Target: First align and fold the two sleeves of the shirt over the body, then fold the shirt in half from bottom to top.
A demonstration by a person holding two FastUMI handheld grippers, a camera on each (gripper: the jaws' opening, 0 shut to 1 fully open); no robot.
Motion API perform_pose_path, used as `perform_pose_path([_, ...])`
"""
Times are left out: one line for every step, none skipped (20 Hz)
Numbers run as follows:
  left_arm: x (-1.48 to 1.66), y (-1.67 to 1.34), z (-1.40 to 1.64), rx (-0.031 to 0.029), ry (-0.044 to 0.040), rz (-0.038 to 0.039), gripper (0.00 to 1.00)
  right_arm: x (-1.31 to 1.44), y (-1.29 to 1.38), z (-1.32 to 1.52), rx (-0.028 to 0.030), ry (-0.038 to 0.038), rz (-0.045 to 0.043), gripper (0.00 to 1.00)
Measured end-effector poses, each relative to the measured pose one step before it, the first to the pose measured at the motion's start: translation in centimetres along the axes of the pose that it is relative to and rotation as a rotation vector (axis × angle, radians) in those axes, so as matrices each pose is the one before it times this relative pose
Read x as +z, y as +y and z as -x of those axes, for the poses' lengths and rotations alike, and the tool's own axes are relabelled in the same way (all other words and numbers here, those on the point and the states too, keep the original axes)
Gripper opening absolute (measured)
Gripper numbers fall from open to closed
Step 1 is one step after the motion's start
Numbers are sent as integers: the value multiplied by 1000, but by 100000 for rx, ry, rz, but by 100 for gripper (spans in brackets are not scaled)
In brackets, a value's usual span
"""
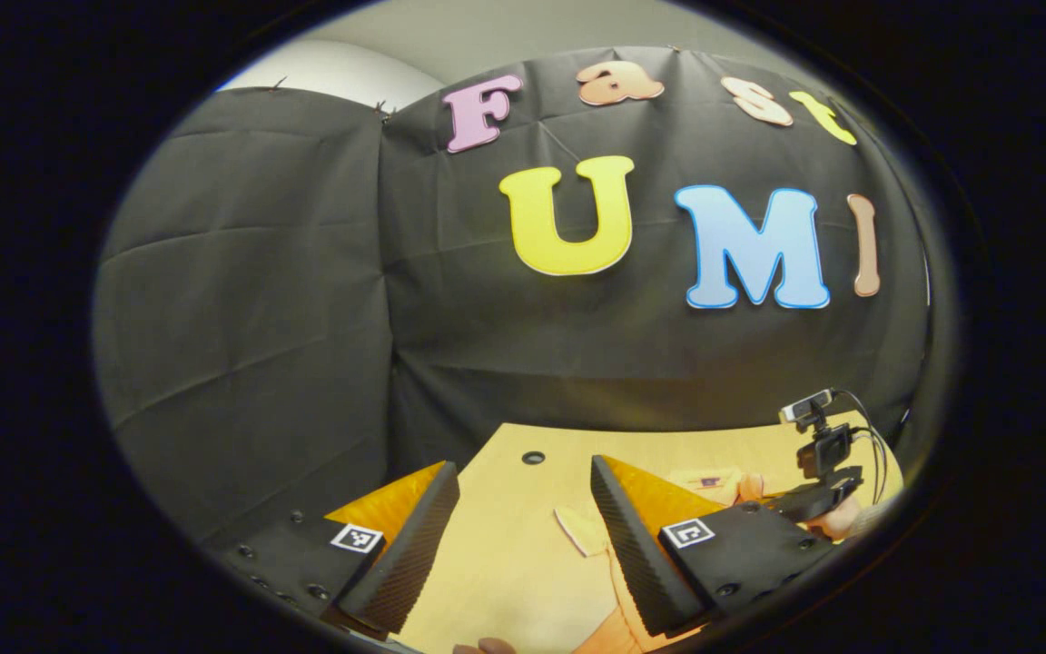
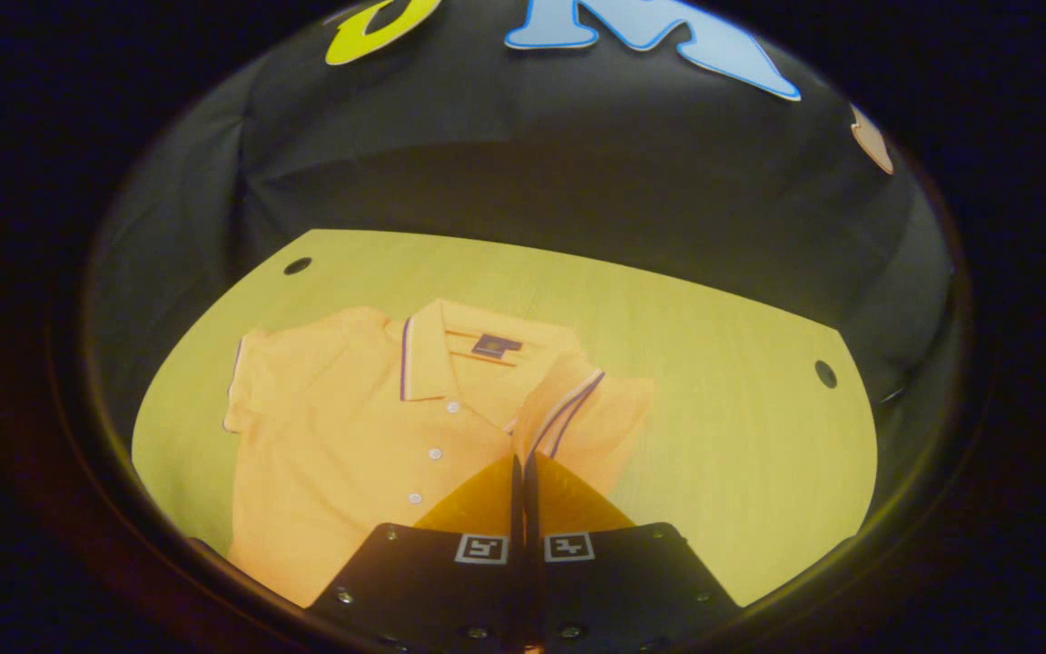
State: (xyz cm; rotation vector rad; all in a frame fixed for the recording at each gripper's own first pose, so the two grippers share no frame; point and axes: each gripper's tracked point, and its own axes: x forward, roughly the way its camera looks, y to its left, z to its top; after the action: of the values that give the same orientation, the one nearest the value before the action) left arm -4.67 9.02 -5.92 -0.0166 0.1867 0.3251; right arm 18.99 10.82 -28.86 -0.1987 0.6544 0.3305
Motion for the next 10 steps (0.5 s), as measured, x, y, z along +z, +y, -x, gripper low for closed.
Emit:
perform_pose_path([-362,69,-30,-70,746,83,96,-394,517,-264,841,1295,1179,0])
perform_pose_path([-420,2,-61,-66,1121,105,96,-365,491,-78,722,1622,1187,1])
perform_pose_path([-541,-101,-118,-206,1373,197,96,-484,385,-368,683,1195,910,2])
perform_pose_path([-509,-120,-161,-471,1082,416,96,-260,524,-159,1876,1051,239,5])
perform_pose_path([-424,-164,-97,-712,876,543,96,-142,83,260,82,666,-31,11])
perform_pose_path([-374,-269,-187,-801,982,537,96,21,207,207,1084,-35,-829,14])
perform_pose_path([-469,-235,-280,-944,1060,365,96,85,200,258,833,63,-1056,21])
perform_pose_path([-528,-331,-487,-1241,1358,75,96,241,320,340,1386,-521,-1112,30])
perform_pose_path([-645,-330,-641,-1404,1543,-240,96,115,-277,321,-832,-826,-497,47])
perform_pose_path([-581,-367,-640,-1548,1259,-409,96,428,-274,613,-837,-1759,-318,50])
